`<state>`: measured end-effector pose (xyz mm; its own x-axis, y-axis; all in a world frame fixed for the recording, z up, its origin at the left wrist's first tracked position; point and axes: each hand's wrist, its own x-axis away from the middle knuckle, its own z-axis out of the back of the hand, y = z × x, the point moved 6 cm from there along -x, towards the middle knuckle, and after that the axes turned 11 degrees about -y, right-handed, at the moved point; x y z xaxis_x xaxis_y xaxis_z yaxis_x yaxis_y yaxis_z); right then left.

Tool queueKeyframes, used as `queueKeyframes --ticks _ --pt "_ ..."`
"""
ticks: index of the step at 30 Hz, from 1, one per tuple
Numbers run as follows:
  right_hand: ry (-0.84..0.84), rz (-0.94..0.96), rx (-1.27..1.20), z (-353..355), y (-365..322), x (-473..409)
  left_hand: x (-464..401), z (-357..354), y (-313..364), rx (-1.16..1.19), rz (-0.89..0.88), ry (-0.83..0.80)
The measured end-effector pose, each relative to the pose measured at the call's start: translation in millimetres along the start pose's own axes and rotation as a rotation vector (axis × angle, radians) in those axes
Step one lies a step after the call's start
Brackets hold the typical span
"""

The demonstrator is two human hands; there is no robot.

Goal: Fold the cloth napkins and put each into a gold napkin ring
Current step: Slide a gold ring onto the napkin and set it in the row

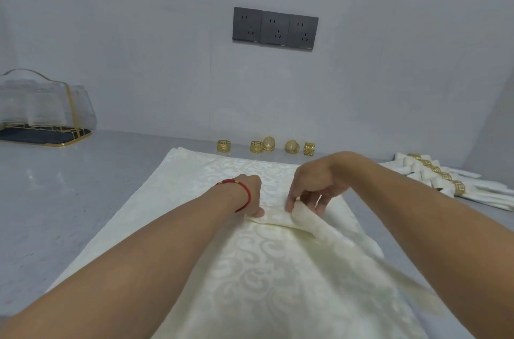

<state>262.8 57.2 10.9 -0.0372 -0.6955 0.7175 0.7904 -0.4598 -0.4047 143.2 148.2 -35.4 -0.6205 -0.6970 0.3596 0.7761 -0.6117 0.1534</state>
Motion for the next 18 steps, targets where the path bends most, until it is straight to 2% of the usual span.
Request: queueKeyframes --ticks 3,6,9,14,18 --pt "-0.057 0.100 0.034 -4.1 1.0 2.7 1.5 1.2 -1.2 0.000 -0.011 -0.011" --pt "0.109 0.171 0.155 -1.7 6.2 -12.1 -2.1 2.5 -2.9 0.002 -0.027 -0.041" --pt "0.258 0.152 0.207 2.1 12.9 -27.9 -6.8 5.1 -6.0 0.022 -0.057 -0.096" --pt "0.284 0.151 0.196 3.5 19.9 -39.1 -11.6 6.0 -17.7 0.089 -0.121 -0.197" --pt "0.375 0.178 0.316 6.3 20.9 -38.4 -14.4 3.9 -18.4 0.086 -0.141 -0.250"
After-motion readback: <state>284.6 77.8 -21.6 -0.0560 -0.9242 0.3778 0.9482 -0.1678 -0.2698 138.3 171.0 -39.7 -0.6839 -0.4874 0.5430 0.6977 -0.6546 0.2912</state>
